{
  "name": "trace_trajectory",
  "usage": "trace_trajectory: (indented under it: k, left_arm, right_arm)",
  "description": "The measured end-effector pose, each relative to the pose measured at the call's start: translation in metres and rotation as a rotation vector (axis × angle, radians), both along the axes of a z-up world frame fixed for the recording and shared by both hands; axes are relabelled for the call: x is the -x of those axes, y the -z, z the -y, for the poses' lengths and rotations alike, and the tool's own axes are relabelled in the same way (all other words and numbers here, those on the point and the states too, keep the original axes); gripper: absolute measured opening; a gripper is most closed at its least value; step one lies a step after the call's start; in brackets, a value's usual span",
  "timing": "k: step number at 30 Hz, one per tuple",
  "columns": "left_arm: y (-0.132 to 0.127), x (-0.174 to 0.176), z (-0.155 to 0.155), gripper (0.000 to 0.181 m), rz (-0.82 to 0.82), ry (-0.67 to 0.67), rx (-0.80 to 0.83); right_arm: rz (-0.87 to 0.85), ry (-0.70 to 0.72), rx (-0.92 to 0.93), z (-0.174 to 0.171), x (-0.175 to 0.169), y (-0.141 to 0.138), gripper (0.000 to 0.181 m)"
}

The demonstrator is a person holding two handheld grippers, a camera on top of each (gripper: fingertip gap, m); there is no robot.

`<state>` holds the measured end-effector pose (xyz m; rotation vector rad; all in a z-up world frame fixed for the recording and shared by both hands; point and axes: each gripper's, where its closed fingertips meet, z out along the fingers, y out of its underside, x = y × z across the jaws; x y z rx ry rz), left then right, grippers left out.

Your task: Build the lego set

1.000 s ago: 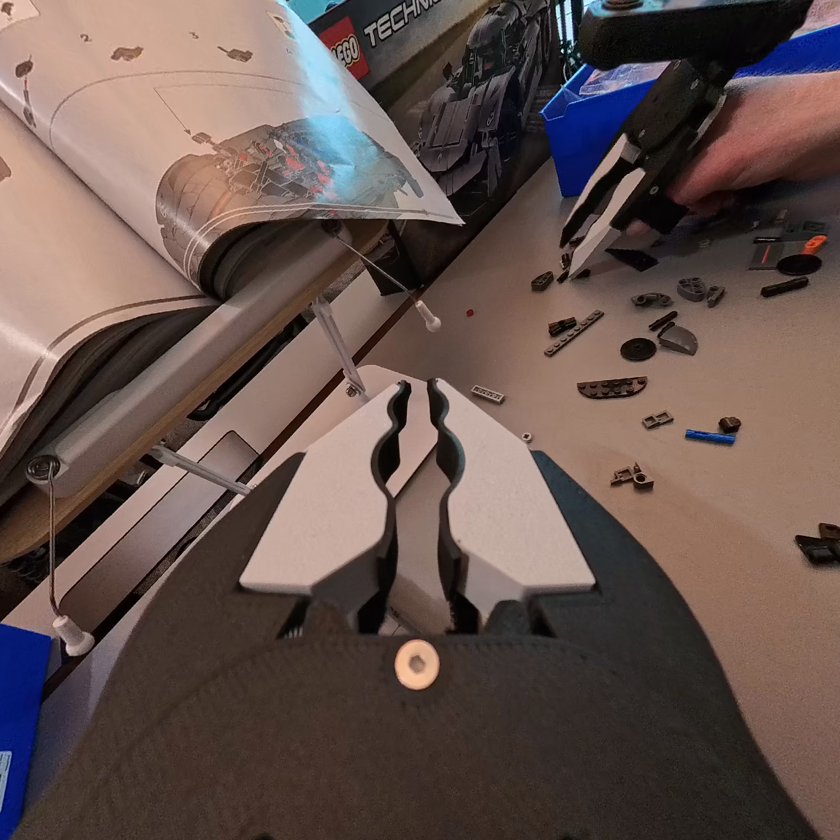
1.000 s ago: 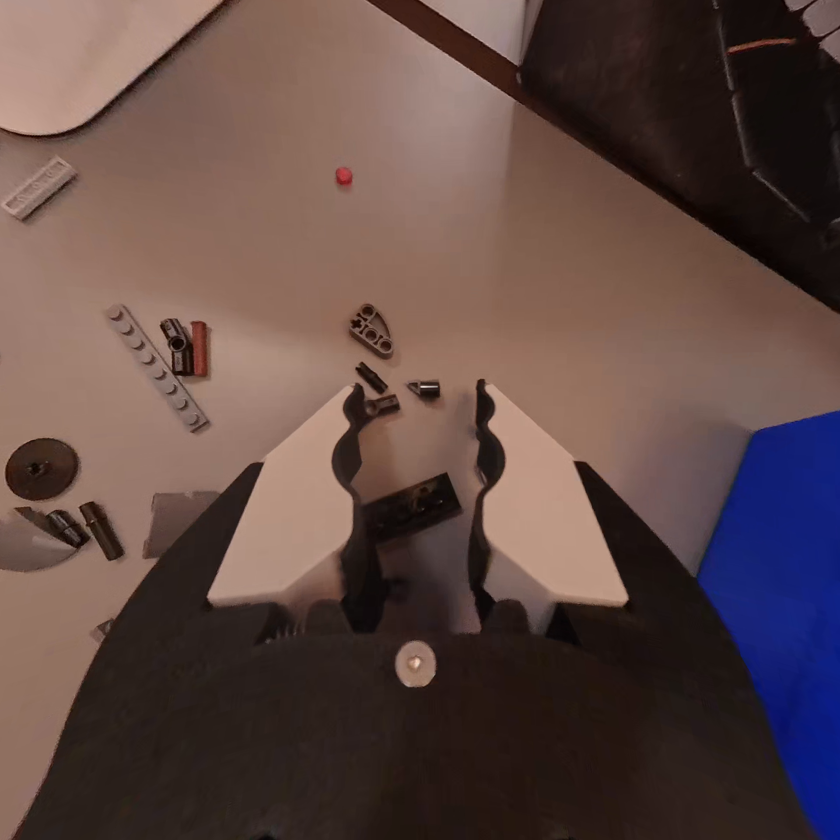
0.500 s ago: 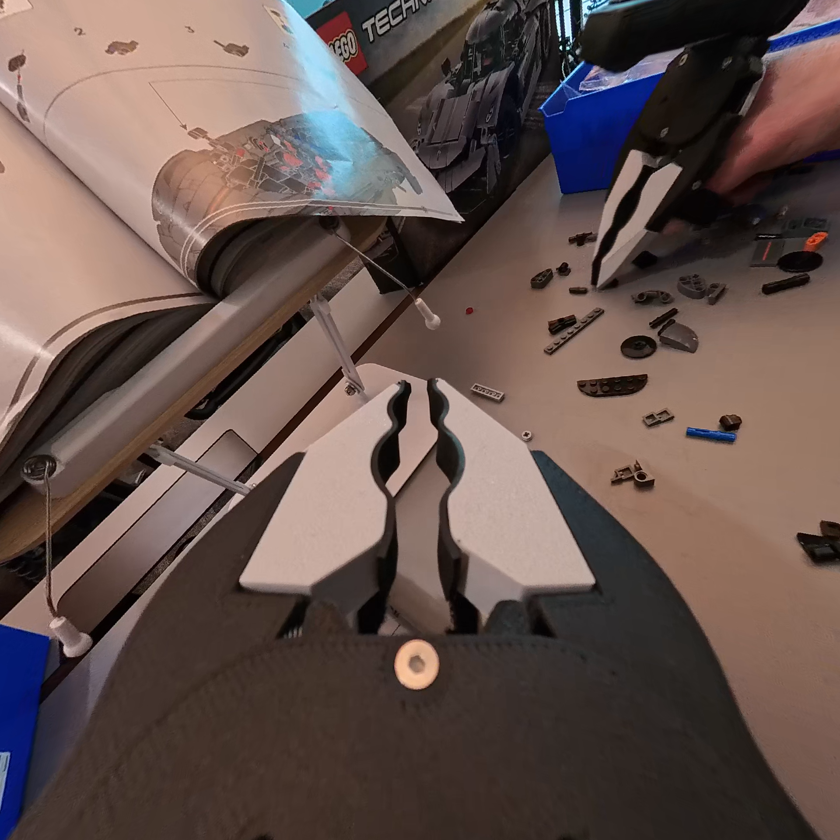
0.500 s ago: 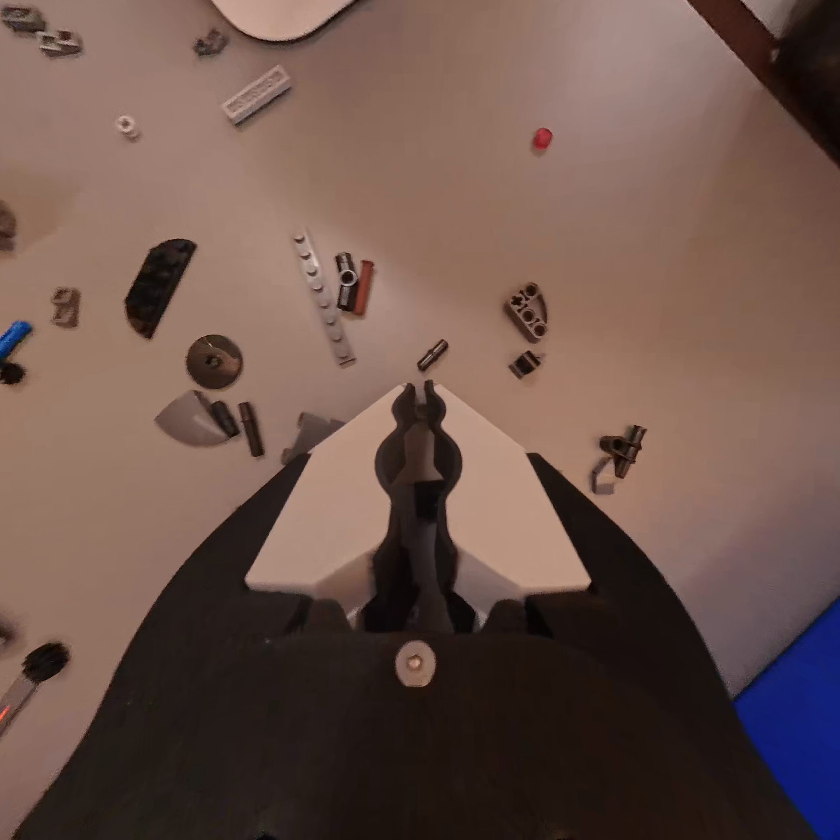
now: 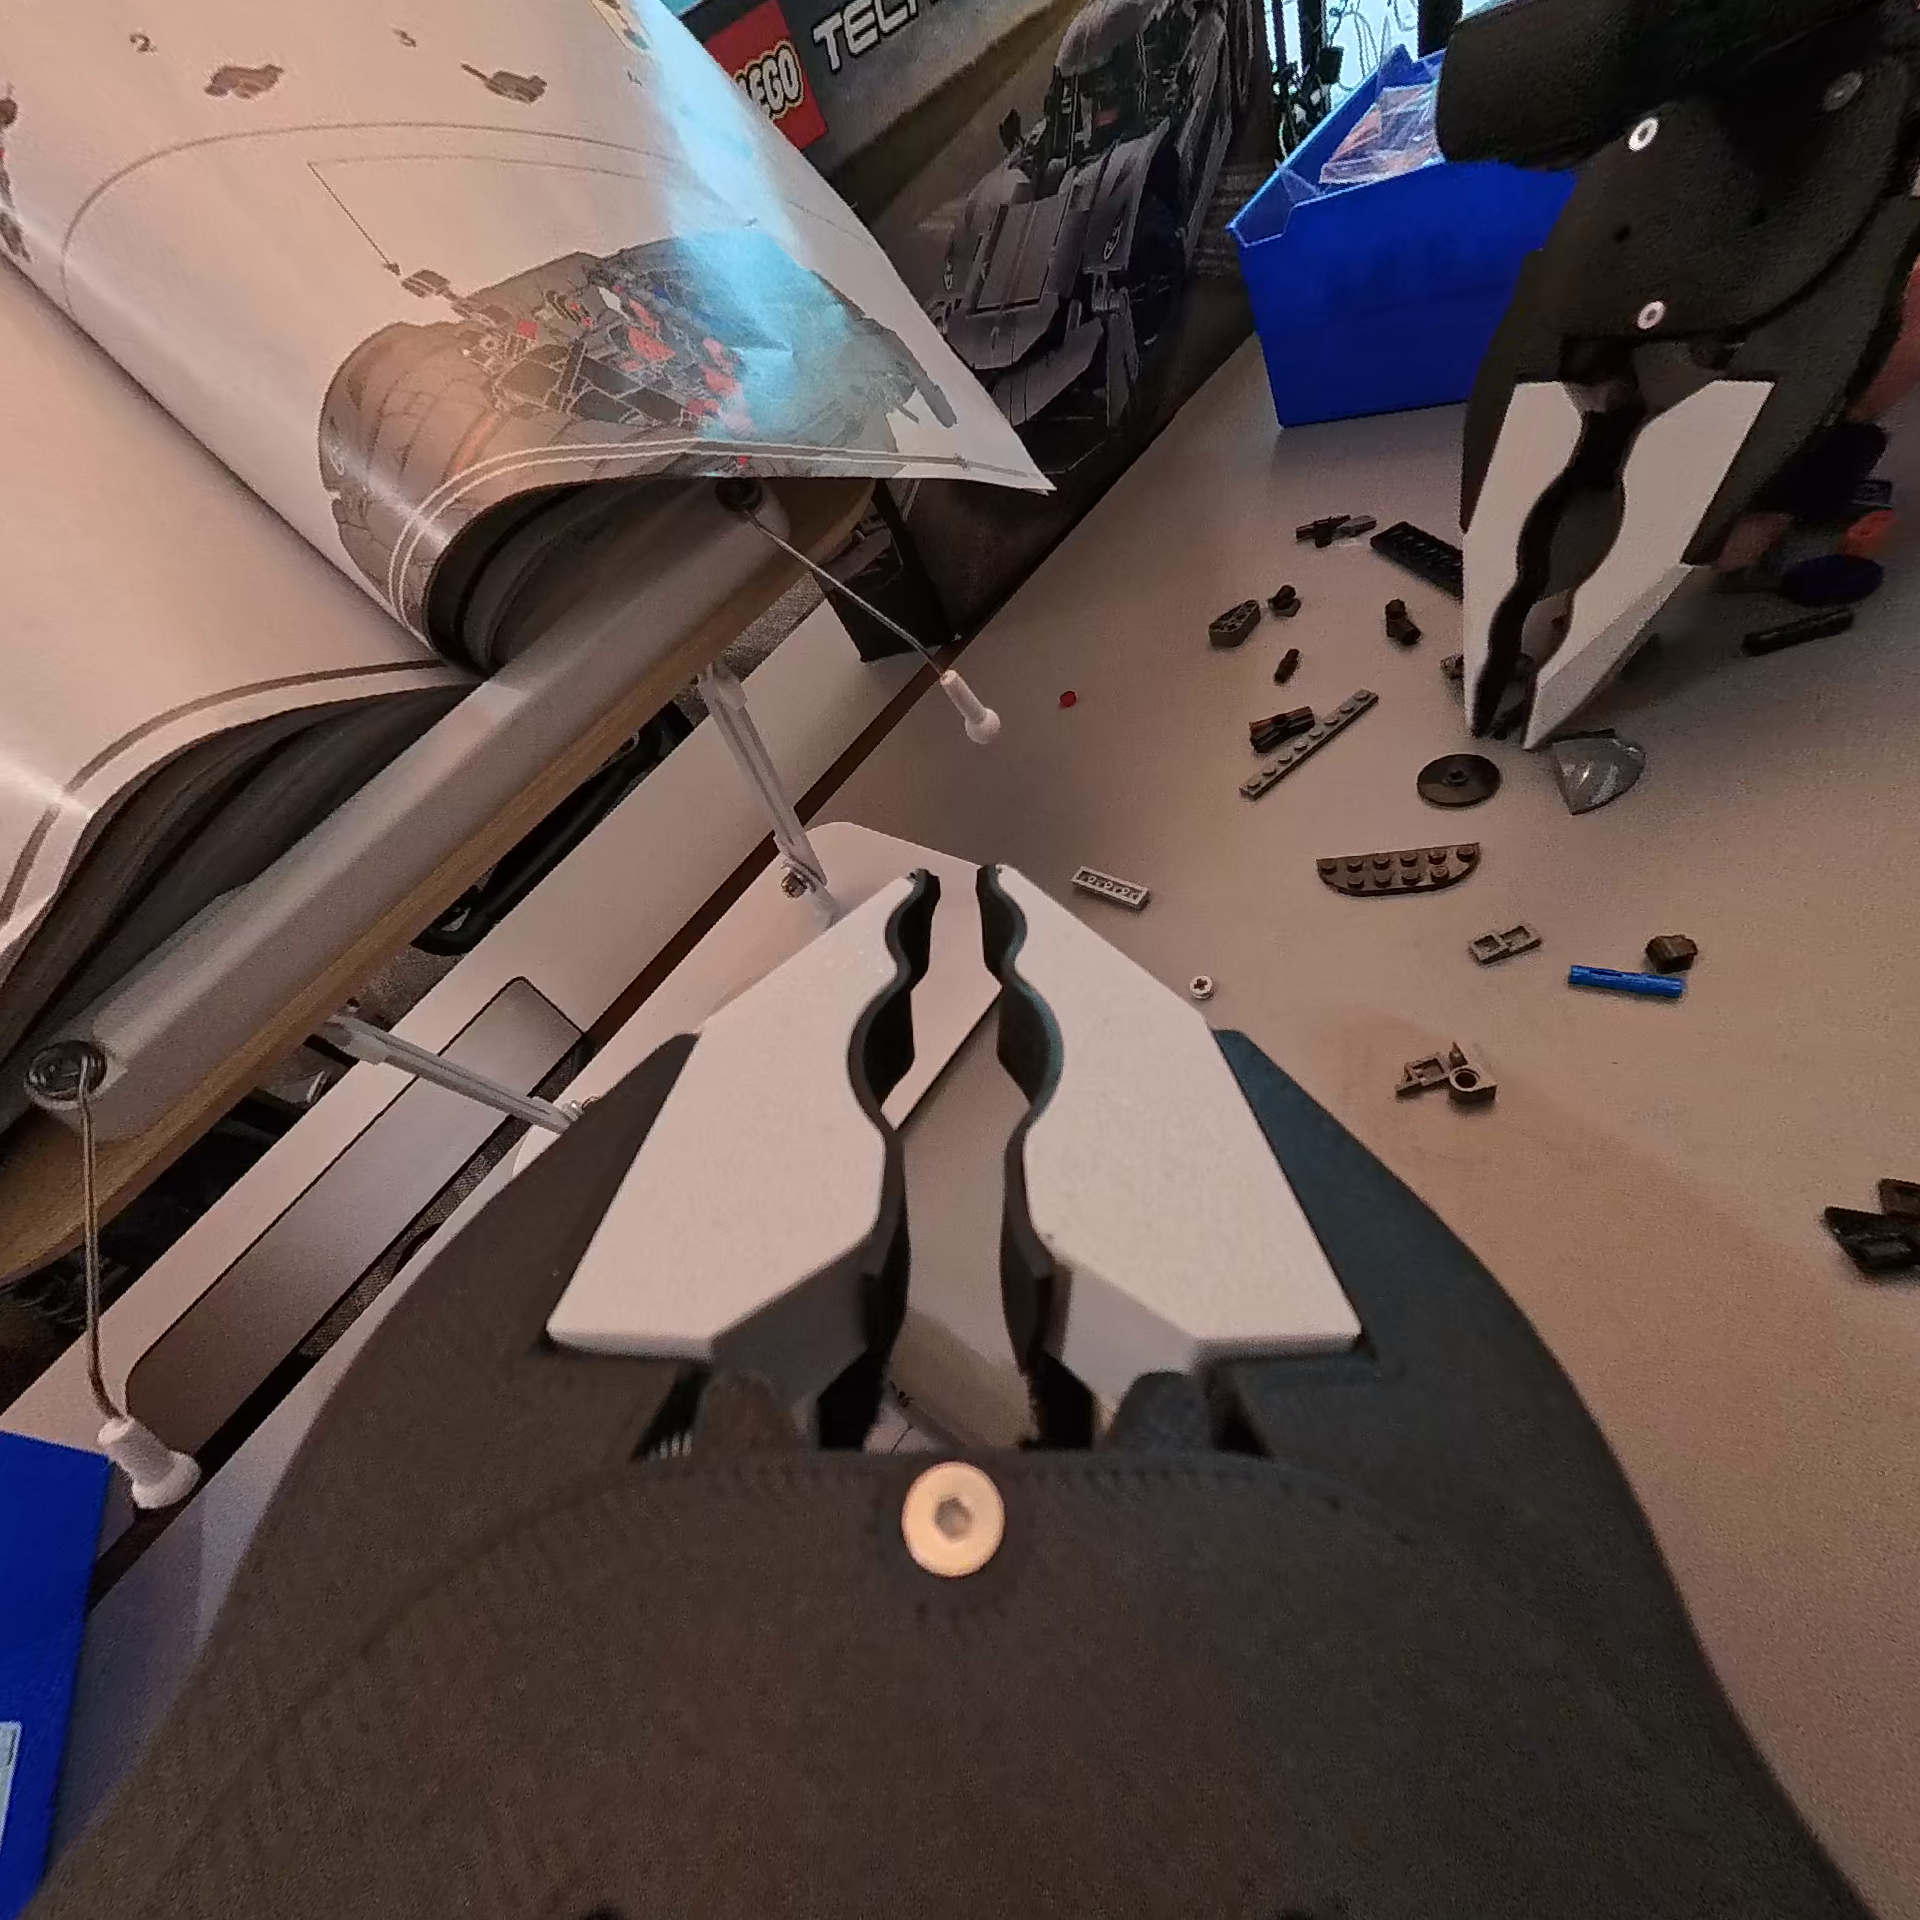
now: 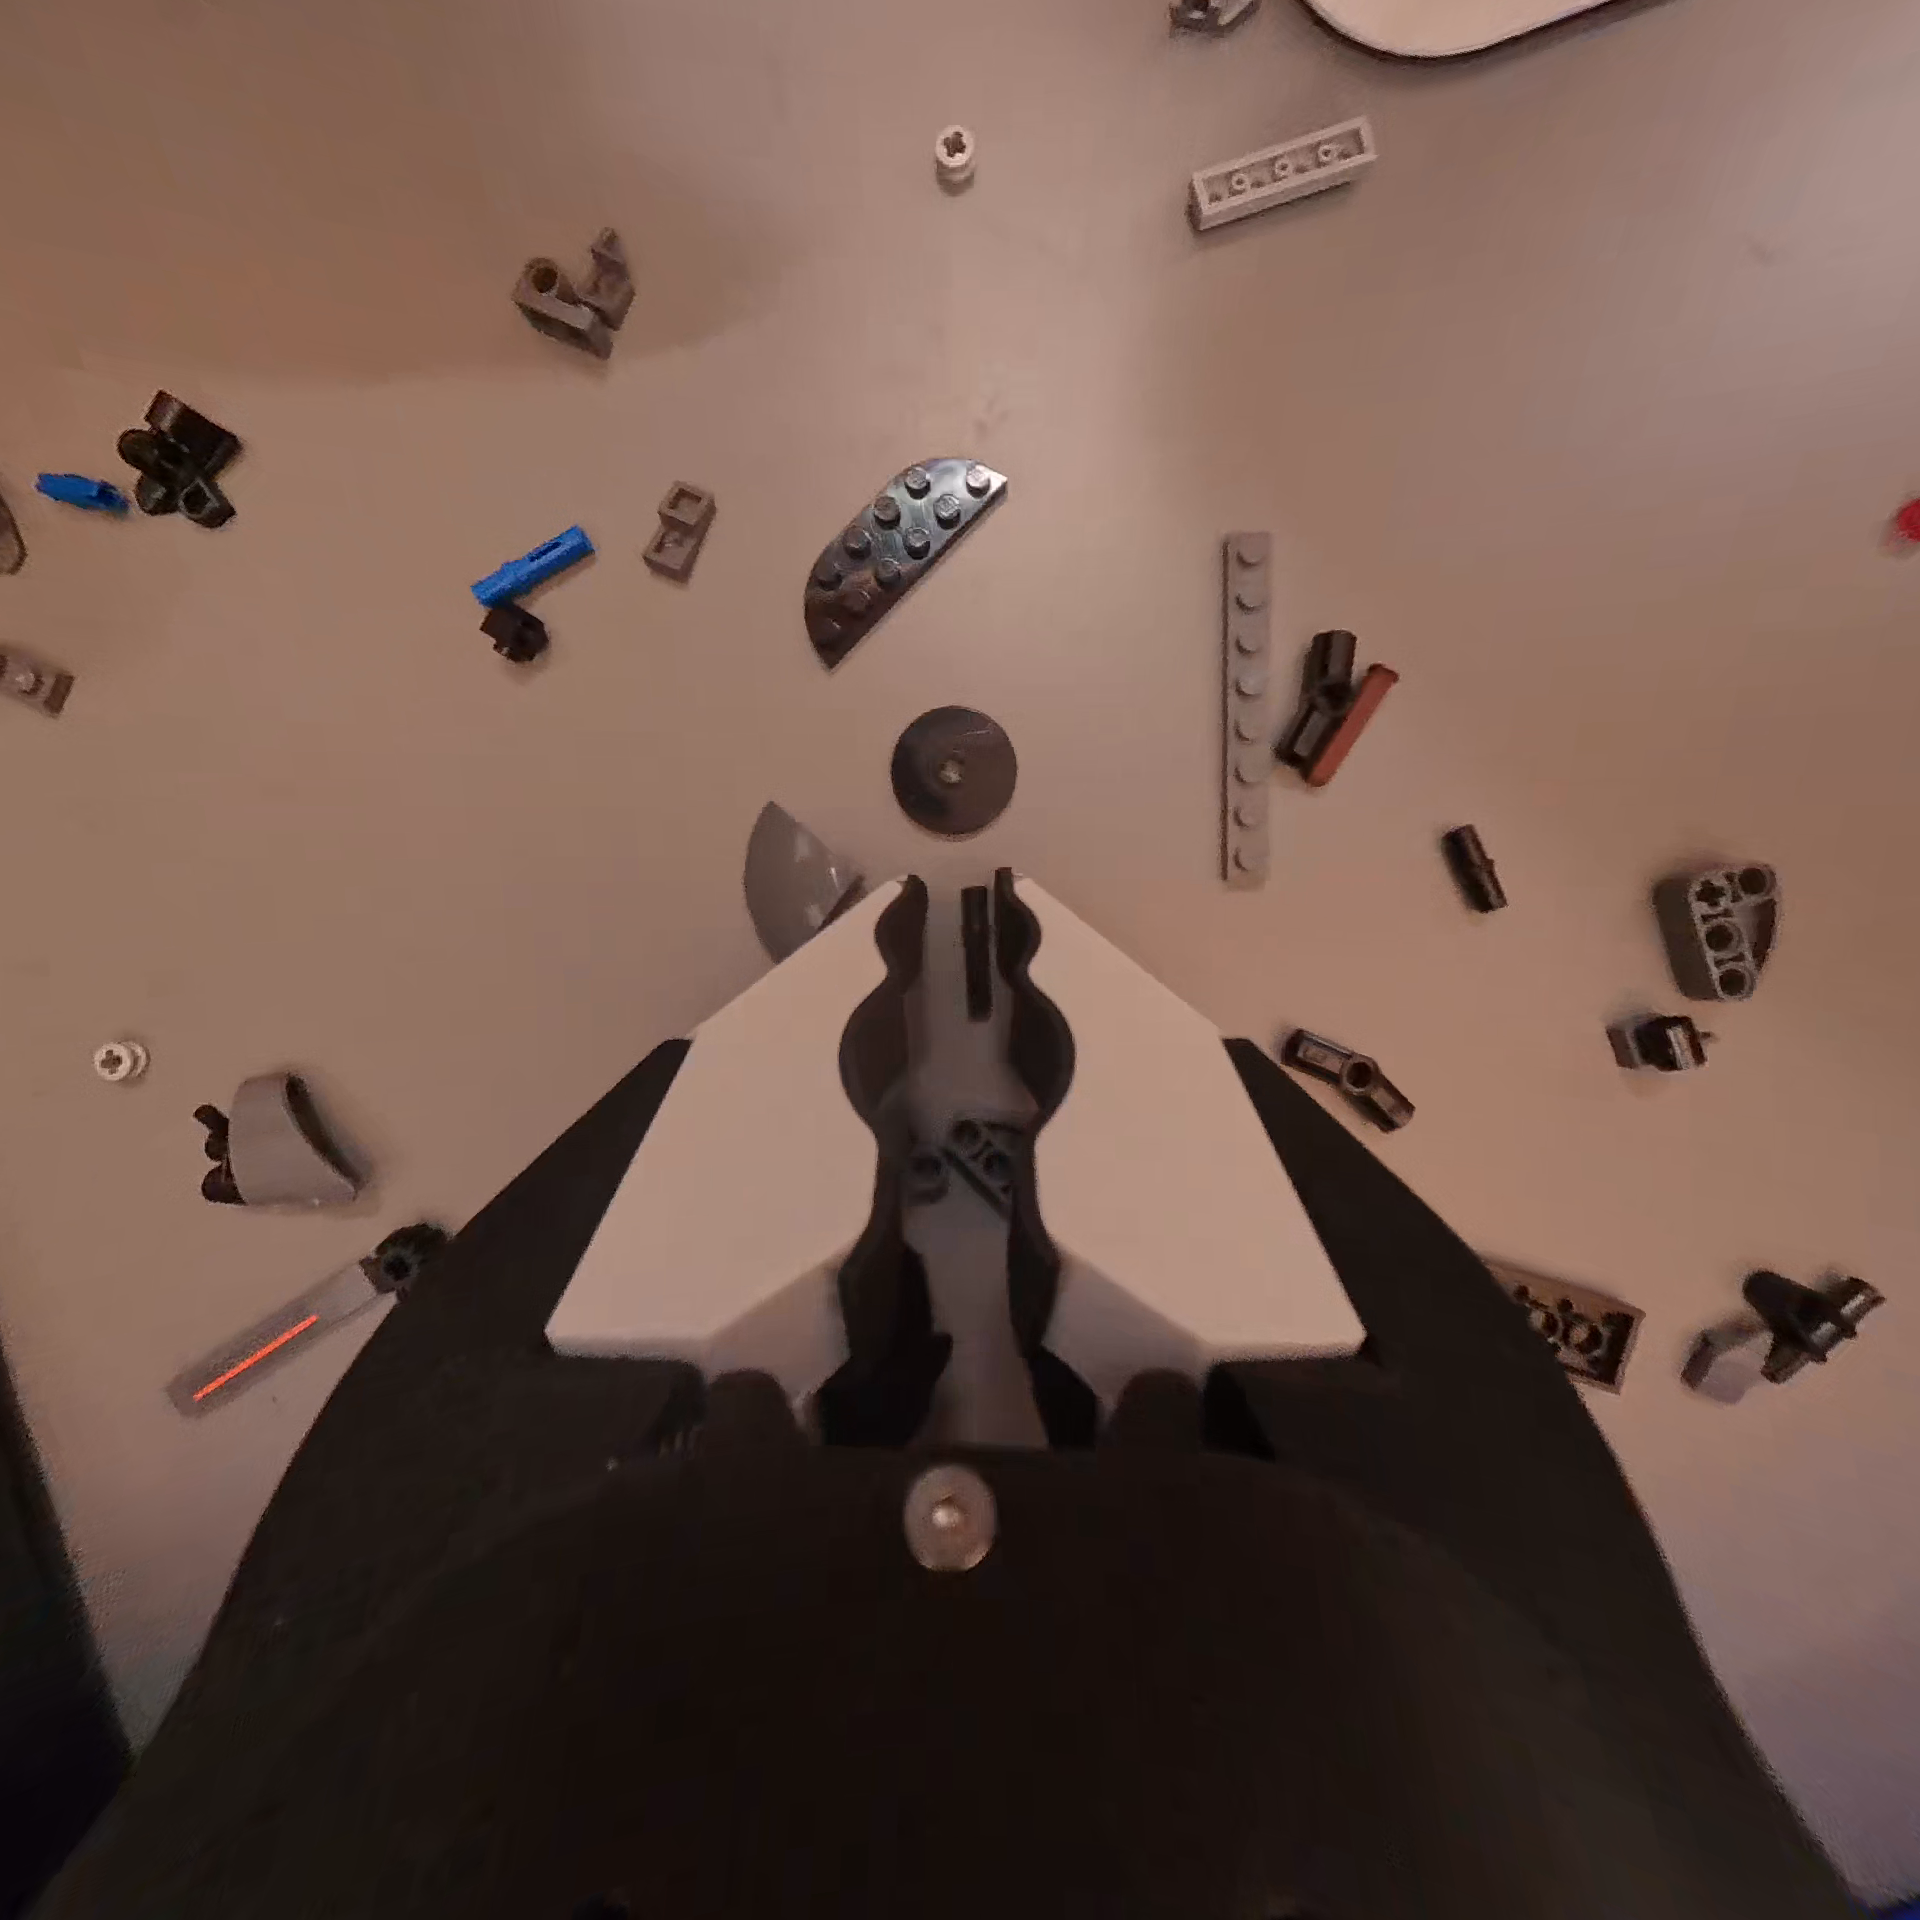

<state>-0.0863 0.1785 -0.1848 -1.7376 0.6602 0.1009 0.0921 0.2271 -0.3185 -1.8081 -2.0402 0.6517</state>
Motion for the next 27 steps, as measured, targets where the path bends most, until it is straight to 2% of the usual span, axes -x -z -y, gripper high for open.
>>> trace_trajectory:
  k: [4,8,12,17,24,27]
  left_arm:
    - [0.001,0.0,0.0,0.007,0.001,0.001,0.003]
    - [0.001,0.0,0.0,0.007,-0.002,0.003,0.003]
    - [0.0,0.0,0.0,0.007,0.001,0.004,0.001]
    - [0.001,-0.001,0.0,0.007,-0.001,0.005,0.004]
    - [0.001,-0.001,0.0,0.007,0.002,0.009,0.007]
    - [0.001,-0.003,0.0,0.007,0.001,0.014,0.007]
  right_arm:
    - [-0.023,-0.079,0.053,0.022,0.006,-0.002,0.01]
    - [-0.055,-0.059,0.038,0.019,0.008,-0.012,0.011]
    - [-0.094,0.037,-0.056,-0.005,0.0,-0.027,0.011]
    - [-0.214,0.223,-0.149,-0.04,-0.012,-0.065,0.016]
    - [-0.278,0.316,-0.135,-0.057,-0.03,-0.074,0.025]
    - [-0.344,0.362,-0.201,-0.065,-0.031,-0.094,0.024]
